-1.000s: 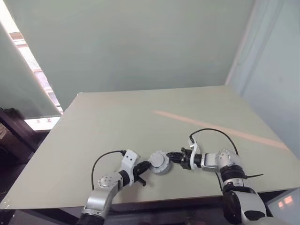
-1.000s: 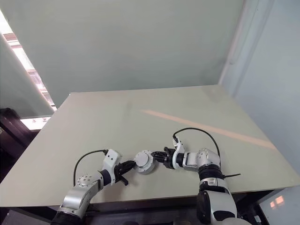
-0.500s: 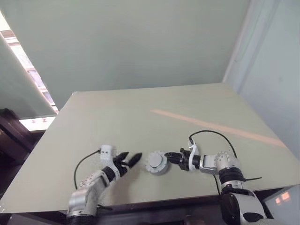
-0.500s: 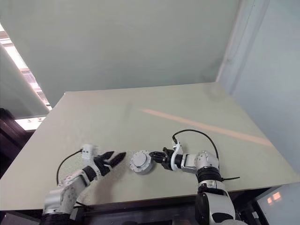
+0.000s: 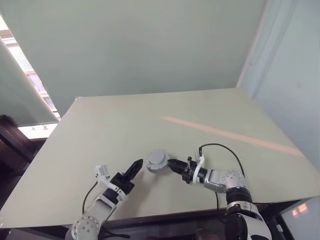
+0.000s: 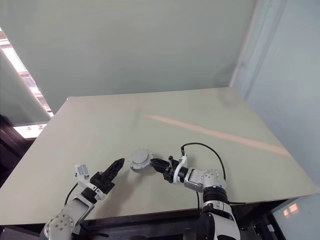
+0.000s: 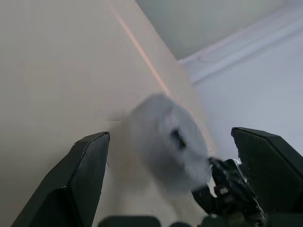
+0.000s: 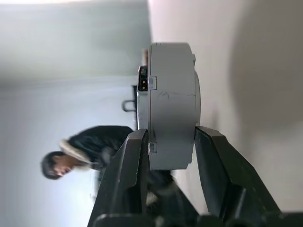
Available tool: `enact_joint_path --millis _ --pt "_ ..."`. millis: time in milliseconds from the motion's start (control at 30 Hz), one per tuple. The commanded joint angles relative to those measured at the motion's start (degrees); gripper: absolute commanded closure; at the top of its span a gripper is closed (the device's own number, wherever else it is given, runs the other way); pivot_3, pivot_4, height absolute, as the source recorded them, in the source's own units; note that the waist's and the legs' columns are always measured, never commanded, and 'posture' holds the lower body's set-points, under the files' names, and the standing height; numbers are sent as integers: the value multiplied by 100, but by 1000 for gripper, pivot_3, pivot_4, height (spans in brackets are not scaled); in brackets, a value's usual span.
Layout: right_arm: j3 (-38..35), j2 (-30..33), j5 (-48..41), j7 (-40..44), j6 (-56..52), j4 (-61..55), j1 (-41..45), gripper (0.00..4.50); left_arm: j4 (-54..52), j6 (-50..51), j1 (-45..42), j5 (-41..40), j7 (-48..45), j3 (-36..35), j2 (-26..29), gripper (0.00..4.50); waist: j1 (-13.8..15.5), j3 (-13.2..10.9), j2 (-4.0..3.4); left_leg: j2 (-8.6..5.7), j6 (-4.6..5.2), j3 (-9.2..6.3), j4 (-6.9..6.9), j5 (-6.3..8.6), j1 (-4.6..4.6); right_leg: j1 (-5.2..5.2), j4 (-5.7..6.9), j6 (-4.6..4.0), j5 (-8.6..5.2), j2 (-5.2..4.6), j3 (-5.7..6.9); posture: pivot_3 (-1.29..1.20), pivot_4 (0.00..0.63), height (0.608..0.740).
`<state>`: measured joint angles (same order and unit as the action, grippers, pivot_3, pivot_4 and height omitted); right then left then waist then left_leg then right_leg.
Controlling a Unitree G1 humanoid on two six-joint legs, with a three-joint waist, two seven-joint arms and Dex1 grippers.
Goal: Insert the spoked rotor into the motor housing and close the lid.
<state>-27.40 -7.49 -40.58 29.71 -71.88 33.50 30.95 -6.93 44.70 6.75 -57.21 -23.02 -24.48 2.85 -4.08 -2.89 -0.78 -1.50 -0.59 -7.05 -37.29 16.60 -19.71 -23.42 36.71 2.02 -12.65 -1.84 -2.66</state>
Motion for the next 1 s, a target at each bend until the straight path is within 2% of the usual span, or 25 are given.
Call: enact_joint_path --millis 33,300,767,1000 --pt "8 -90 -402 54 -70 -401 147 3286 -321 -9 -3 -332 116 -34 -39 0 0 0 0 0 0 0 0 0 0 0 0 0 0 0 0 0 0 740" --pt "221 -90 -471 73 -152 -571 177 3286 -258 -205 -227 -787 399 -4 -400 0 0 0 1 0 0 2 -1 0 0 0 0 -1 0 1 0 0 0 740" --pt "405 -143 -683 24 -436 -1055 87 3286 528 -299 -698 -527 359 449 -430 0 0 0 2 -3 0 4 -3 0 -1 1 0 0 0 2 -2 0 0 740" --pt "435 -129 -694 -17 -498 -1150 45 3287 698 -438 -786 -544 307 441 -501 0 0 0 2 -3 0 3 -6 -1 -1 1 2 -1 0 2 -1 0 0 740"
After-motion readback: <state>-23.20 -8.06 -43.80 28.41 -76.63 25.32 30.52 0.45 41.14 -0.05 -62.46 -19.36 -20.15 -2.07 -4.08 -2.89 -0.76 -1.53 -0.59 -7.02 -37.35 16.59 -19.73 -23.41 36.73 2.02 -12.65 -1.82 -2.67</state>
